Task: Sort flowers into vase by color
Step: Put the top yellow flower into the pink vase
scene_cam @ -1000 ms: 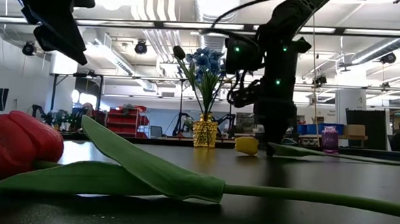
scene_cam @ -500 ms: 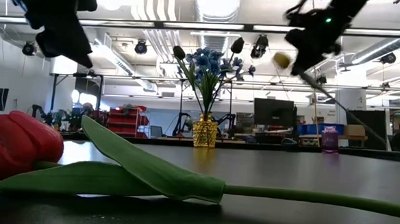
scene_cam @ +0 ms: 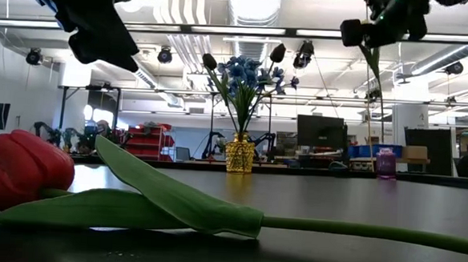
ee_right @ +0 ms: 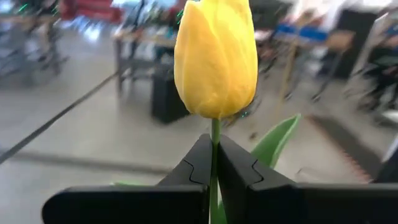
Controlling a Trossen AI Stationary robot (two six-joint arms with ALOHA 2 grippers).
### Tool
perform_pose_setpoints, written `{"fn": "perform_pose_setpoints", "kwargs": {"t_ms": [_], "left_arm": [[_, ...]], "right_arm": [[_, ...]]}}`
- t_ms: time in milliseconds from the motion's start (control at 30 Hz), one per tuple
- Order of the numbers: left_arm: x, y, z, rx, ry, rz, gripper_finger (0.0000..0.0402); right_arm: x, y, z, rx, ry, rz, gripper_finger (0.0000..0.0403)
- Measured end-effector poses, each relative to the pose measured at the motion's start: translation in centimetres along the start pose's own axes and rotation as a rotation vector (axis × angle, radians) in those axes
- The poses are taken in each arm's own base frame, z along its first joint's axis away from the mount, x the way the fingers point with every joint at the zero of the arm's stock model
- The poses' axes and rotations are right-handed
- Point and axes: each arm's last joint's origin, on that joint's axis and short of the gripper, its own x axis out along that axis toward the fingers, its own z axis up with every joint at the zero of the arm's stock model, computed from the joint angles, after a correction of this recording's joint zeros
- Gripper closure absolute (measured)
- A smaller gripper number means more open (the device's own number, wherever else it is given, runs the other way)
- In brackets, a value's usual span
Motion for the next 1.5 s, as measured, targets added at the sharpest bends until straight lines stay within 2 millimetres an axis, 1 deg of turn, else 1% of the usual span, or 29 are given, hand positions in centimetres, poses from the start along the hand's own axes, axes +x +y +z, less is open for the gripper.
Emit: {"fn": "perform_pose_setpoints", "kwargs": {"t_ms": [133,367,500,600,667,800,933,1000,1167,1233,1333,1433,1500], "left_arm": [[0.1,0.0,0.0,-0.021,0.005,0.003,0.022],[0.2,0.2,0.1,-0.032,-0.005,0.022,0.022],[0.3,0.5,0.3,-0.039,-0.009,0.035,0.022],[0.3,0.6,0.6,-0.044,-0.015,0.039,0.022],[0.2,0.5,0.8,-0.047,-0.021,0.035,0.022],[0.0,0.3,1.2,-0.053,-0.032,0.025,0.022],[-0.4,0.1,1.8,-0.06,-0.035,0.009,0.022],[-0.6,0.0,2.1,-0.059,-0.033,0.01,0.022],[-1.0,-0.2,2.7,-0.053,-0.042,0.003,0.022],[-1.1,-0.3,2.8,-0.046,-0.046,0.001,0.022],[-1.1,-0.3,2.8,-0.046,-0.046,0.0,0.022],[-1.3,-0.3,2.8,-0.06,-0.042,-0.008,0.022],[-1.5,-0.2,2.8,-0.065,-0.028,-0.026,0.022]], "right_arm": [[1.5,0.0,0.7,-0.036,-0.068,-0.064,0.0393],[2.5,0.7,-0.3,-0.146,-0.028,-0.147,0.0393],[2.5,0.7,0.1,-0.072,-0.084,-0.167,0.0393],[2.4,0.6,0.0,-0.036,-0.117,-0.174,0.0394],[2.4,0.7,-0.5,-0.032,-0.125,-0.175,0.0394],[2.6,1.0,-2.1,-0.04,-0.134,-0.178,0.0394],[2.4,0.8,-3.3,-0.053,-0.182,-0.197,0.0394],[2.2,0.9,-4.0,-0.067,-0.179,-0.192,0.0394],[1.8,1.2,-4.8,-0.088,-0.171,-0.161,0.0394],[1.9,1.4,-5.5,-0.085,-0.15,-0.154,0.0393],[2.0,1.6,-7.0,-0.066,-0.073,-0.135,0.0385],[2.0,1.9,-8.2,-0.055,0.023,-0.114,0.0365],[2.0,2.0,-8.5,-0.048,0.084,-0.103,0.0345]]}}
